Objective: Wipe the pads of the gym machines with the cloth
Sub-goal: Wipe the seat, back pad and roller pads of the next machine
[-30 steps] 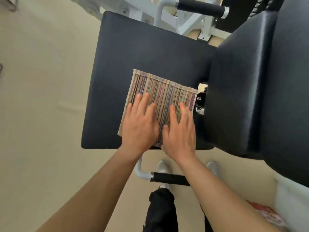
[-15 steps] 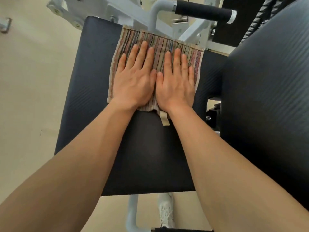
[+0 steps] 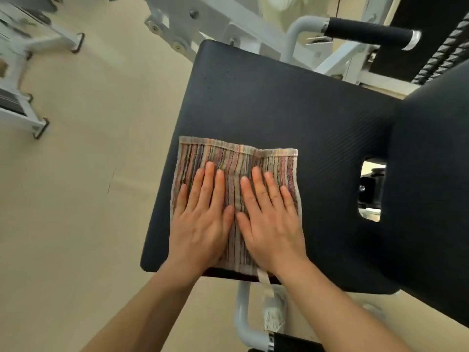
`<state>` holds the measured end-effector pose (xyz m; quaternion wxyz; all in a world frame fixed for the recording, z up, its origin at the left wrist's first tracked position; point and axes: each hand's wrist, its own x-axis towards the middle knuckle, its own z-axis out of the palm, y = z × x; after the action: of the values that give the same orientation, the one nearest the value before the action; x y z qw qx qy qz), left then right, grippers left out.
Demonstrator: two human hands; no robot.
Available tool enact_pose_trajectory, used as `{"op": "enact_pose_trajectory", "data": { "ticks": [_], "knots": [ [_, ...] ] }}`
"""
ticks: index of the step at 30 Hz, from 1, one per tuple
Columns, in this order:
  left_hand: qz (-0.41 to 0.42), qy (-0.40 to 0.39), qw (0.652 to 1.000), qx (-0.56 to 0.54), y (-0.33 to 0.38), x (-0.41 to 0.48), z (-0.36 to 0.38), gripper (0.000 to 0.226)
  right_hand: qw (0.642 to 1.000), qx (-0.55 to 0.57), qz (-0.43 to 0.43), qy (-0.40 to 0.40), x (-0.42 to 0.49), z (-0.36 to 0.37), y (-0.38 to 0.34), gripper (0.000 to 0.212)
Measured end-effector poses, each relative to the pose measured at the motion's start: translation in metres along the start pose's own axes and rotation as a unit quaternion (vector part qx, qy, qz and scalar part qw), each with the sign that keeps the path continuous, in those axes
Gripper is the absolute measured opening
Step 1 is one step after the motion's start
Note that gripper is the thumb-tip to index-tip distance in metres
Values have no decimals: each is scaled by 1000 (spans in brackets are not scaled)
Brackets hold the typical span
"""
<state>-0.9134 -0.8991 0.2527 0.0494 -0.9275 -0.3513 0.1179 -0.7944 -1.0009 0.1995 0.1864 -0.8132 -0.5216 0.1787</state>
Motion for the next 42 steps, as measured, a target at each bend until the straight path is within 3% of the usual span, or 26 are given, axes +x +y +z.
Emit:
{"op": "enact_pose_trajectory", "data": {
  "ticks": [14, 18, 23, 26, 28, 30, 36, 42],
  "knots": [
    [1, 57, 997, -55, -33, 249, -52, 63, 997, -9, 45, 65, 247, -73, 43, 64],
    [-14, 44, 997, -56, -32, 193, -41, 63, 999, -24, 5, 46, 210, -62, 20, 63],
    [-105, 23, 994, -31, -26, 13, -14, 64, 995, 25, -89, 33, 65, -17, -33, 61],
    [-85, 1, 996, 6, -18, -56, -3, 64, 991, 37, -132, 3, 4, -1, -37, 59],
    [-73, -7, 997, 12, -21, -47, -3, 65, 988, 36, -151, -2, 13, -3, -26, 60],
    [-72, 4, 997, 9, -23, -6, -8, 67, 991, 24, -131, 13, 45, -13, -13, 61],
    [-34, 25, 999, -2, 9, 145, -28, 66, 997, 18, 47, 51, 133, -48, 46, 65],
    [74, 18, 997, 5, 57, 79, -5, 62, 982, 21, 176, 71, 41, -28, 58, 68]
  ]
}}
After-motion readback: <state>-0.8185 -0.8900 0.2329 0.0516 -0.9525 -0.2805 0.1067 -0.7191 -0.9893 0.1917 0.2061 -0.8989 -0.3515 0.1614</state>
